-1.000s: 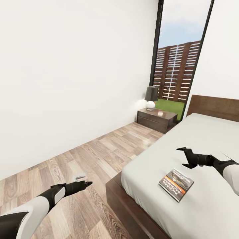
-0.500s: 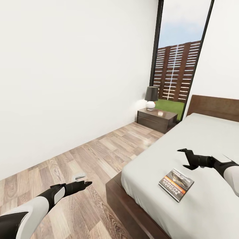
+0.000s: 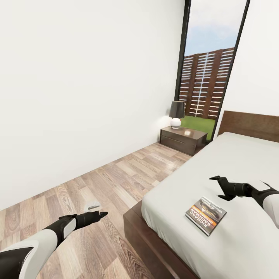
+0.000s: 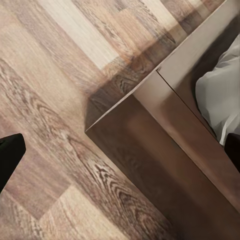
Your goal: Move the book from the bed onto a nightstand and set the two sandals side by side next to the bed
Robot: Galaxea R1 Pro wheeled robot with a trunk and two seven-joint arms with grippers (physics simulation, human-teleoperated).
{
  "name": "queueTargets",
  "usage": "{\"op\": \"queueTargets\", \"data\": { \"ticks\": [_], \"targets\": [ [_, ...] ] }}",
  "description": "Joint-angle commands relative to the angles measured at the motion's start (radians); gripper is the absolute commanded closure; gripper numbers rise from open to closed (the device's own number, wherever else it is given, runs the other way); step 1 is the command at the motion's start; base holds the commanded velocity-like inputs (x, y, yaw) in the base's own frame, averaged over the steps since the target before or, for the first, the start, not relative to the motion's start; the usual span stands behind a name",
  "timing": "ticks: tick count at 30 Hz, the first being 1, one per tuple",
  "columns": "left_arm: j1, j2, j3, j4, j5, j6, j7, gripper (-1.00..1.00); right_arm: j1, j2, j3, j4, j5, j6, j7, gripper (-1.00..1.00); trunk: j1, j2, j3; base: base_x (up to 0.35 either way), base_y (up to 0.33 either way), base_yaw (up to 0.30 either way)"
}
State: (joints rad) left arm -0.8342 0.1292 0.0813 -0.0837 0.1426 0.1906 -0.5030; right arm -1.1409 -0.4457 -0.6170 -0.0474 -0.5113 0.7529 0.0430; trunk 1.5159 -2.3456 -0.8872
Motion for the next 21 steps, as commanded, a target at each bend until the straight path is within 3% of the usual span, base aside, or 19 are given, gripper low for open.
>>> {"op": "queueTargets", "data": {
  "ticks": [1,21],
  "targets": [
    [0.000,-0.001,0.008,-0.001,0.005,0.010,-0.003,-1.00,0.000,0.000,0.000,0.000,0.006,0.002,0.005,-1.00,0.000,0.000,-0.001,0.000,0.000,0.000],
    [0.000,-0.004,0.008,-0.001,0.005,0.010,-0.003,-1.00,0.001,0.001,0.000,0.001,0.019,-0.028,0.005,-1.00,0.000,0.000,-0.001,0.000,0.000,0.000]
  ]
}}
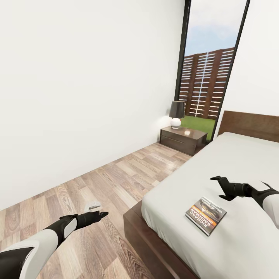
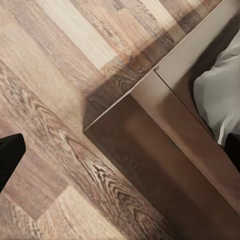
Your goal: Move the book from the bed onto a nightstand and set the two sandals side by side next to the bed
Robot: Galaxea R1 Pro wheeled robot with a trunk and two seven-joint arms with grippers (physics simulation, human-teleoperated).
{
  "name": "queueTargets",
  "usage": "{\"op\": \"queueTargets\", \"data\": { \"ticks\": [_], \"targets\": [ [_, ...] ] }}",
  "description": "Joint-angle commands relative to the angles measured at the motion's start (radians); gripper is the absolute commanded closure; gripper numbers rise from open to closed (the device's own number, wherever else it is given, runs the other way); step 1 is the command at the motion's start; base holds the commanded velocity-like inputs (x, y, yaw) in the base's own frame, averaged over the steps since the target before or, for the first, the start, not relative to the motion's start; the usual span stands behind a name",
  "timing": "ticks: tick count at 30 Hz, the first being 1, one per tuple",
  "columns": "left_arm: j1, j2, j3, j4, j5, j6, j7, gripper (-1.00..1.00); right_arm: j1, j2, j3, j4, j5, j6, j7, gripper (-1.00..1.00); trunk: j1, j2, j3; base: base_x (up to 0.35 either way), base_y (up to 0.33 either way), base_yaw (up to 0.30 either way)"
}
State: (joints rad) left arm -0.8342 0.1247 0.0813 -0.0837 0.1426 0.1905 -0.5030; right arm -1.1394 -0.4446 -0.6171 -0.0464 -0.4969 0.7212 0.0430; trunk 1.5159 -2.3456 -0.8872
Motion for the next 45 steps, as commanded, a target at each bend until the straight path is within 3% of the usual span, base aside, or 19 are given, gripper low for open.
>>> {"op": "queueTargets", "data": {
  "ticks": [1,4,17,45],
  "targets": [
    [0.000,0.000,0.008,-0.001,0.005,0.010,-0.003,-1.00,0.000,0.000,0.000,-0.001,0.004,0.004,0.005,-1.00,0.000,0.000,-0.001,0.000,0.000,0.000],
    [0.000,0.000,0.008,-0.001,0.005,0.010,-0.003,-1.00,0.000,0.000,0.000,-0.001,0.004,0.003,0.005,-1.00,0.000,0.000,-0.001,0.000,0.000,0.000],
    [0.000,0.001,0.008,-0.001,0.005,0.010,-0.003,-1.00,0.000,0.000,0.000,-0.001,0.004,0.003,0.005,-1.00,0.050,-0.091,-0.042,0.000,0.000,0.000],
    [0.000,0.001,0.008,-0.001,0.005,0.011,-0.003,-1.00,0.000,0.002,-0.001,-0.001,0.003,0.001,0.004,-1.00,0.050,-0.091,-0.042,0.000,0.000,0.000]
  ]
}}
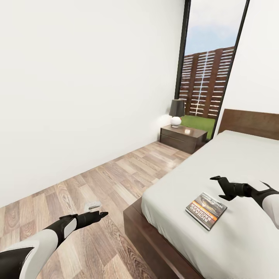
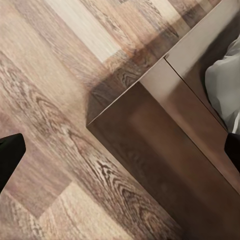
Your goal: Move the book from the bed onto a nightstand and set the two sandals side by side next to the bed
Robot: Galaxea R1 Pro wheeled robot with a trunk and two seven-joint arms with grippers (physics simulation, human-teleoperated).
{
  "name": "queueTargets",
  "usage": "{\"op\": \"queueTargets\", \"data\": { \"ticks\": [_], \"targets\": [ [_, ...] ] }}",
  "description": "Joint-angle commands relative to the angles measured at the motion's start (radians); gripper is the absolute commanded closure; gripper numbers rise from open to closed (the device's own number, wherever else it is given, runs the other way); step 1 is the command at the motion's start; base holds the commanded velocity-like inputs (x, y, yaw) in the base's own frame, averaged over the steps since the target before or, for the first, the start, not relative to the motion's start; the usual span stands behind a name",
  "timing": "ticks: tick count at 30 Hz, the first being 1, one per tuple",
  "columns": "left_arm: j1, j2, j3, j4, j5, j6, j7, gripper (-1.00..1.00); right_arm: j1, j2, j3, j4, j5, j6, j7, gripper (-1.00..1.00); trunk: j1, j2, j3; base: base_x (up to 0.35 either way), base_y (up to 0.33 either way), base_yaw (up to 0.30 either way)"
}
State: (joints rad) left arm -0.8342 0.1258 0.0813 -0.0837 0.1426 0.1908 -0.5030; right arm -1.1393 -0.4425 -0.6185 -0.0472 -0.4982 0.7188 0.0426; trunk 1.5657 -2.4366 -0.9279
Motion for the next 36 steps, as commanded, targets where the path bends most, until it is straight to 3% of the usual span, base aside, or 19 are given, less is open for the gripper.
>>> {"op": "queueTargets", "data": {
  "ticks": [1,11,36],
  "targets": [
    [0.000,0.000,0.008,-0.001,0.005,0.011,-0.003,-1.00,0.000,0.000,0.000,0.000,0.004,0.004,0.005,-1.00,0.000,0.000,-0.001,0.000,0.000,0.000],
    [0.000,0.001,0.008,-0.001,0.005,0.011,-0.003,-1.00,0.000,0.001,0.000,-0.001,0.004,0.003,0.004,-1.00,0.034,-0.063,-0.029,0.000,0.000,0.000],
    [0.000,0.000,0.008,-0.001,0.005,0.011,-0.003,-1.00,0.000,0.001,0.001,-0.004,0.004,0.002,0.004,-1.00,0.034,-0.063,-0.029,0.000,0.000,0.000]
  ]
}}
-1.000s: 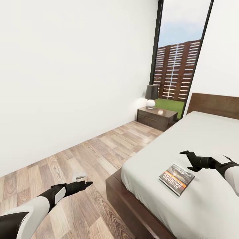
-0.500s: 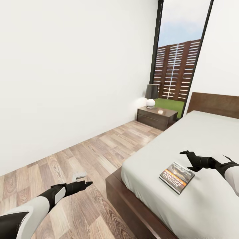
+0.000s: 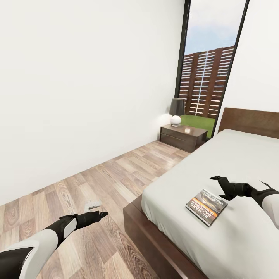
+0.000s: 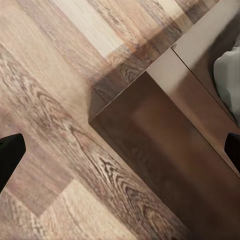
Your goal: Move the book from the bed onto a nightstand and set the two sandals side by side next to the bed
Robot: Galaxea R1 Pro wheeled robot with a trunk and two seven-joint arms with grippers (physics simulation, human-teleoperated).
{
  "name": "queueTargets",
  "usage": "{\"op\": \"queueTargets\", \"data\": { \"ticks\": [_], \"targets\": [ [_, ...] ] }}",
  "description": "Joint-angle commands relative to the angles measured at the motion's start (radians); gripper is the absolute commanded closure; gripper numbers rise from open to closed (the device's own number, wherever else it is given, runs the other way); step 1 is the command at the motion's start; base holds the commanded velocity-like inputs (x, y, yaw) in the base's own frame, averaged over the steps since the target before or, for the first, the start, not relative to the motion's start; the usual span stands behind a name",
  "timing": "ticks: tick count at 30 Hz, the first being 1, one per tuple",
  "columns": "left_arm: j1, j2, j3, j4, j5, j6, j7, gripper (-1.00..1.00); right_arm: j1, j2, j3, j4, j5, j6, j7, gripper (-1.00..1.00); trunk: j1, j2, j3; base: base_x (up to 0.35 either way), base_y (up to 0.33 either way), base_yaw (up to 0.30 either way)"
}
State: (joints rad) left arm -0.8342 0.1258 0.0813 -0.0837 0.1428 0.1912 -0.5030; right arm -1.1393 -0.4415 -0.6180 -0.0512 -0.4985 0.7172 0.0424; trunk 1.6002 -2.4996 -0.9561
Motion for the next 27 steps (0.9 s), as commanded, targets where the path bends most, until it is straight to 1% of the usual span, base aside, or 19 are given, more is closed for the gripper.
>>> {"op": "queueTargets", "data": {
  "ticks": [1,7,12,27],
  "targets": [
    [0.000,0.000,0.008,-0.001,0.005,0.011,-0.003,-1.00,0.000,0.000,0.000,0.000,0.004,0.004,0.005,-1.00,0.000,0.000,-0.001,0.000,0.000,0.000],
    [0.000,0.000,0.008,-0.001,0.005,0.010,-0.003,-1.00,0.000,0.000,0.001,-0.001,0.004,0.004,0.004,-1.00,0.000,0.000,-0.001,0.000,0.000,0.000],
    [0.000,0.000,0.008,-0.001,0.005,0.010,-0.003,-1.00,0.000,0.000,0.001,-0.001,0.004,0.005,0.005,-1.00,0.002,-0.002,-0.020,0.000,0.000,0.000],
    [0.000,0.000,0.008,-0.001,0.004,0.011,-0.003,-1.00,0.000,0.000,0.000,-0.002,0.004,0.005,0.005,-1.00,0.002,-0.002,-0.020,0.000,0.000,0.000]
  ]
}}
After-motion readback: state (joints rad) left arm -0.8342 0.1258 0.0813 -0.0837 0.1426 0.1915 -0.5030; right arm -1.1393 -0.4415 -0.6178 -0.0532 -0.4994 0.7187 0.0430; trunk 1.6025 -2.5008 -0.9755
